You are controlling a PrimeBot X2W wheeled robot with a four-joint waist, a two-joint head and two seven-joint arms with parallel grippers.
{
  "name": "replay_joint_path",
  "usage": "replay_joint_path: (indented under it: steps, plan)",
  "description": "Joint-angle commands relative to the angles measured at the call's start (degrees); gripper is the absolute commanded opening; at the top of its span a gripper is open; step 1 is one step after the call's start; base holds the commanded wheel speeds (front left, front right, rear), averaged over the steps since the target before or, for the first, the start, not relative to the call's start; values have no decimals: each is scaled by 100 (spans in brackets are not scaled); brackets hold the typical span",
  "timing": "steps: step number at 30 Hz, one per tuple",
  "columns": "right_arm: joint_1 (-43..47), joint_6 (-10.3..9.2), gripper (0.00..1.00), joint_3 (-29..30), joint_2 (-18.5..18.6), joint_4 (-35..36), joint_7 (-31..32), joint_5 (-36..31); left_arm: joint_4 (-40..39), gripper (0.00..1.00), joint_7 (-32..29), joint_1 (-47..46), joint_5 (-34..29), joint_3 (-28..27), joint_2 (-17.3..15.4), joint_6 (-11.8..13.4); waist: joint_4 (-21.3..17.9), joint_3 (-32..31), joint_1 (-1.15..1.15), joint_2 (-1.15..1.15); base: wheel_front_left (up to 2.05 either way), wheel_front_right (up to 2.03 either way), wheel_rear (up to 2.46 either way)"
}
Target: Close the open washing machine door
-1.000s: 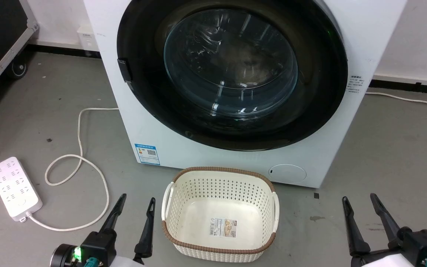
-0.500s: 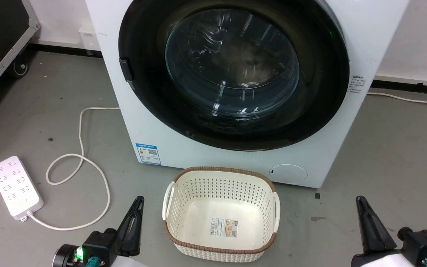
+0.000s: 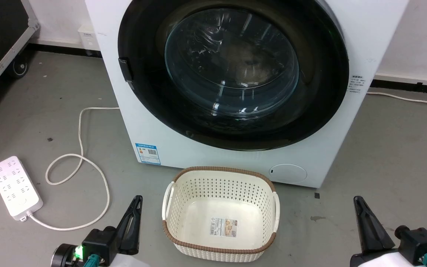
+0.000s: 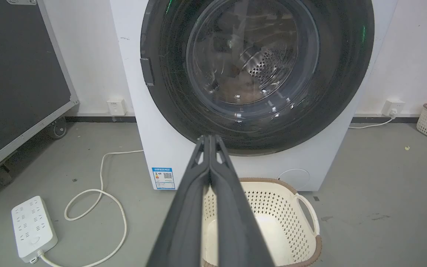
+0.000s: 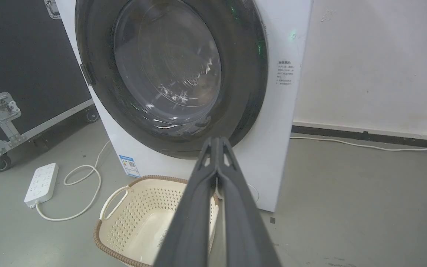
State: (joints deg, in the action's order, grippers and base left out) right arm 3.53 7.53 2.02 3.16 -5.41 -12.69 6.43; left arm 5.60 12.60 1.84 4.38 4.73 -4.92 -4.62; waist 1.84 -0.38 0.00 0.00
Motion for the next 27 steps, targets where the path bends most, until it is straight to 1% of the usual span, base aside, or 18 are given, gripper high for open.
replay_joint_path:
  steps: [1, 27]
  plan:
    - [-56, -1, 0, -9, -6, 46, 42, -50, -37, 0, -38, -28, -43, -23, 10, 46, -3, 0, 0, 0, 0, 0, 0]
    - [-136, -2, 0, -60, -12, 179, 371, -209, -177, 0, -365, -70, -149, -144, 62, 158, -51, 10, 0, 0, 0, 0, 0]
